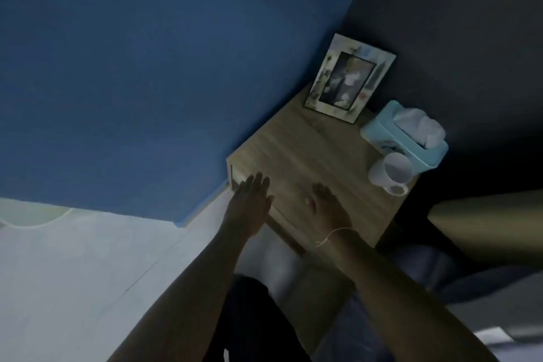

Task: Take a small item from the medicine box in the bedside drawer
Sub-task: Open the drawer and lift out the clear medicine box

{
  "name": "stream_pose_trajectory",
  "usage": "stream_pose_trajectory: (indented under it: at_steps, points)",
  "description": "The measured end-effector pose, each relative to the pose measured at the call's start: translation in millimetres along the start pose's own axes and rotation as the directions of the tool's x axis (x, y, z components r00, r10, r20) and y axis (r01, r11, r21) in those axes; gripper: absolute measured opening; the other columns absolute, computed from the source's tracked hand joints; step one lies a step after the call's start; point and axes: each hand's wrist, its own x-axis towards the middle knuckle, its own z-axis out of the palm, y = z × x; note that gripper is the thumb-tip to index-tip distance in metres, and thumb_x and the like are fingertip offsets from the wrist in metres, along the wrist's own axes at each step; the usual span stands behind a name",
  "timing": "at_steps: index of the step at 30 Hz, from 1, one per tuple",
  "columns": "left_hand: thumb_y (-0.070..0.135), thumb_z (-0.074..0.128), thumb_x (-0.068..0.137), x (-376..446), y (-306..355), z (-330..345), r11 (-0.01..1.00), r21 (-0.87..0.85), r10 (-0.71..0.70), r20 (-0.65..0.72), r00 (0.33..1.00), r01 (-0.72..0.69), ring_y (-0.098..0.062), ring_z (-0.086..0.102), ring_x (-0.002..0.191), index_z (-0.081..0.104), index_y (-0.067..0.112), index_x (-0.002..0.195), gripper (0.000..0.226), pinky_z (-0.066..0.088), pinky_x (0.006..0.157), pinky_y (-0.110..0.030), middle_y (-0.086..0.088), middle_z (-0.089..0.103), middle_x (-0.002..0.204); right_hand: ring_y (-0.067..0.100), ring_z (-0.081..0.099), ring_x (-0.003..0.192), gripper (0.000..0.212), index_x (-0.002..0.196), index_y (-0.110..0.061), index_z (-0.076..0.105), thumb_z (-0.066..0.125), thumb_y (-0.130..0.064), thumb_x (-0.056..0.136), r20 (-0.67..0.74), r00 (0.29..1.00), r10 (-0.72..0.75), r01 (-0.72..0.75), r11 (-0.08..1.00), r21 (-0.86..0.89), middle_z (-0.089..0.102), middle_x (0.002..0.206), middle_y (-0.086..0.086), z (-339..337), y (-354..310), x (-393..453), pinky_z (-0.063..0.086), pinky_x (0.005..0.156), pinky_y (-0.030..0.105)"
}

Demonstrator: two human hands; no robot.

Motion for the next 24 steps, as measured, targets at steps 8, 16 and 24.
stream_pose_trajectory:
  at_steps: [8,16,24]
  points:
    - [0.035,0.026,0.102,11,-13,59,0.996,-0.053,-0.079,-0.162,0.984,0.071,-0.026,0.013,0.148,0.015,0.014,0.150,0.054,0.013,0.120,-0.039,-0.008,0.013,0.160,0.029,0.039,0.138,0.049,0.145,-0.013,0.038,0.034,-0.034,0.102,-0.216,0.963,-0.164,0.144,0.984,-0.108,0.039,0.152,0.012,61,18,21,0.033,0.112,0.041]
    - [0.032,0.026,0.102,-42,11,127,0.953,-0.183,-0.289,-0.315,0.904,0.241,-0.028,0.010,0.148,0.014,0.009,0.150,0.055,0.012,0.121,-0.040,-0.011,0.010,0.160,0.032,0.029,0.143,0.047,0.140,-0.002,0.043,0.030,-0.020,0.100,-0.421,0.862,-0.283,0.295,0.955,-0.037,0.038,0.150,0.020,90,34,19,0.019,0.120,0.045]
    - [0.031,0.028,0.102,-33,31,173,0.915,-0.295,-0.369,-0.327,0.870,0.277,-0.026,0.013,0.148,0.016,0.004,0.149,0.055,0.012,0.121,-0.035,-0.014,0.014,0.159,0.028,0.024,0.146,0.046,0.143,-0.005,0.041,0.034,-0.017,0.098,-0.473,0.826,-0.307,0.331,0.943,-0.033,0.035,0.153,0.016,92,38,22,0.015,0.120,0.042]
